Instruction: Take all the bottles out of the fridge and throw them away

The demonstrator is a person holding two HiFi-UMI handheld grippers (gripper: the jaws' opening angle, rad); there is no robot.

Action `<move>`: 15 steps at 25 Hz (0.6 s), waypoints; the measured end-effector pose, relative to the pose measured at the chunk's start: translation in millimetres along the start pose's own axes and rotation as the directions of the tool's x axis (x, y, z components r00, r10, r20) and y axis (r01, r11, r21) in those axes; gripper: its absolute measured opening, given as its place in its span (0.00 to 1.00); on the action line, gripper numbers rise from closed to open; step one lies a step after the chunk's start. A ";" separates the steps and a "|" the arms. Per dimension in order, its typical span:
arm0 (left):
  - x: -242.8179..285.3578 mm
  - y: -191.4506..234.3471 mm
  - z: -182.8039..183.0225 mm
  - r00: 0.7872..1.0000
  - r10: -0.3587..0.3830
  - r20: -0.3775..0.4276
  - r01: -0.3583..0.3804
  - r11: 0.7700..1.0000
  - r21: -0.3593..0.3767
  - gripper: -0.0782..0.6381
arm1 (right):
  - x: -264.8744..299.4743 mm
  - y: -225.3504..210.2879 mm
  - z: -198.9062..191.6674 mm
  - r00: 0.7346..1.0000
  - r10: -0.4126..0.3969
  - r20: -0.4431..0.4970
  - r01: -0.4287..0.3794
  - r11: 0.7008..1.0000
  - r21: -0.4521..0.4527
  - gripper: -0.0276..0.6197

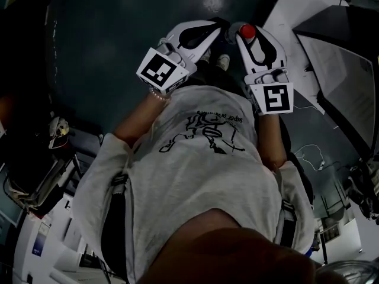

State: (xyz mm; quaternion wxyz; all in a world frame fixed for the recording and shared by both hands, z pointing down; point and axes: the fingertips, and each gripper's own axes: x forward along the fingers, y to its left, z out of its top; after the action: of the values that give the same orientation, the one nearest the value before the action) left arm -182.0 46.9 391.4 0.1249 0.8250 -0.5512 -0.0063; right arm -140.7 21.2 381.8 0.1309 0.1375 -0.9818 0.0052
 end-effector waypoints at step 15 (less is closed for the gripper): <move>-0.4 12.0 -62.4 0.998 0.023 -0.066 -0.026 0.999 -0.044 0.12 | 14.2 11.9 -56.4 1.000 0.004 -0.006 -0.004 1.000 0.029 0.27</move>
State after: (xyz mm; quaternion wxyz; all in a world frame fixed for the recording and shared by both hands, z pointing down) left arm -183.8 55.3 454.4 0.1615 0.8148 -0.5567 0.0097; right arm -142.7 31.4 440.2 0.1320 0.1372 -0.9815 0.0201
